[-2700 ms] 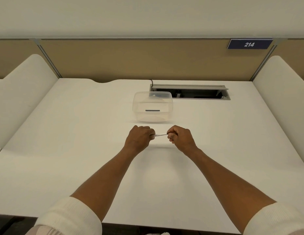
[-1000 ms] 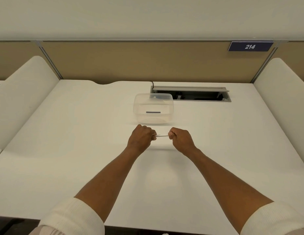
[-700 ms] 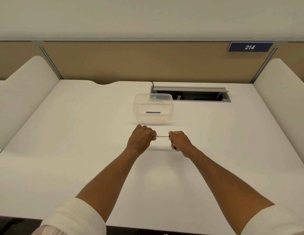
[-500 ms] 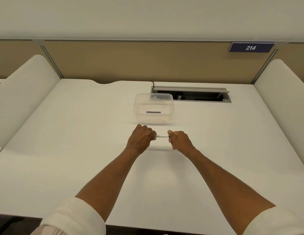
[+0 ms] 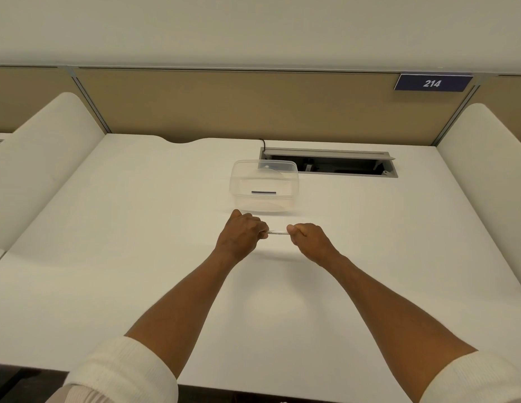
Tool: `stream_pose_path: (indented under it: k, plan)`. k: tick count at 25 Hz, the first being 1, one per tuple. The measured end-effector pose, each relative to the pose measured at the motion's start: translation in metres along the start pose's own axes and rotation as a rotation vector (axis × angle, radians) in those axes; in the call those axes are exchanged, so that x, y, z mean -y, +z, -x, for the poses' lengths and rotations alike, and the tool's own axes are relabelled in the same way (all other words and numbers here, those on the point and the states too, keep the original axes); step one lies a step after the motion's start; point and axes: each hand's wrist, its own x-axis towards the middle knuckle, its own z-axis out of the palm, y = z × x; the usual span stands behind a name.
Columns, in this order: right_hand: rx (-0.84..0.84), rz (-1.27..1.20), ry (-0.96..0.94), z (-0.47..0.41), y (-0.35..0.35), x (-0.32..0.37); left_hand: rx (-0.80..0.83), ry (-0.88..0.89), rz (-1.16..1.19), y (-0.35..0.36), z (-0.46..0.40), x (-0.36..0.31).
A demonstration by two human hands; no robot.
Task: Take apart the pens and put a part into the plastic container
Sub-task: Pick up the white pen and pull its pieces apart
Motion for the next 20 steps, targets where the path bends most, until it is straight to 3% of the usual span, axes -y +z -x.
stream_pose_path:
  k: [5, 13, 16, 20]
  plan:
    - [0.029, -0.4, 0.299, 0.0, 0.003, 0.01, -0.015, 0.027, -0.017, -0.002, -0.005, -0.002]
    - [-0.107, -0.019, -0.109, -0.003, -0.003, -0.012, -0.014, 0.013, -0.042, -0.002, -0.006, -0.001]
    - [-0.125, 0.126, -0.153, -0.005, -0.002, -0.014, -0.018, 0.013, -0.035, -0.002, -0.006, -0.003]
    - [-0.147, 0.085, -0.106, -0.003, -0.002, -0.007, -0.054, 0.011, -0.05, -0.003, -0.005, -0.006]
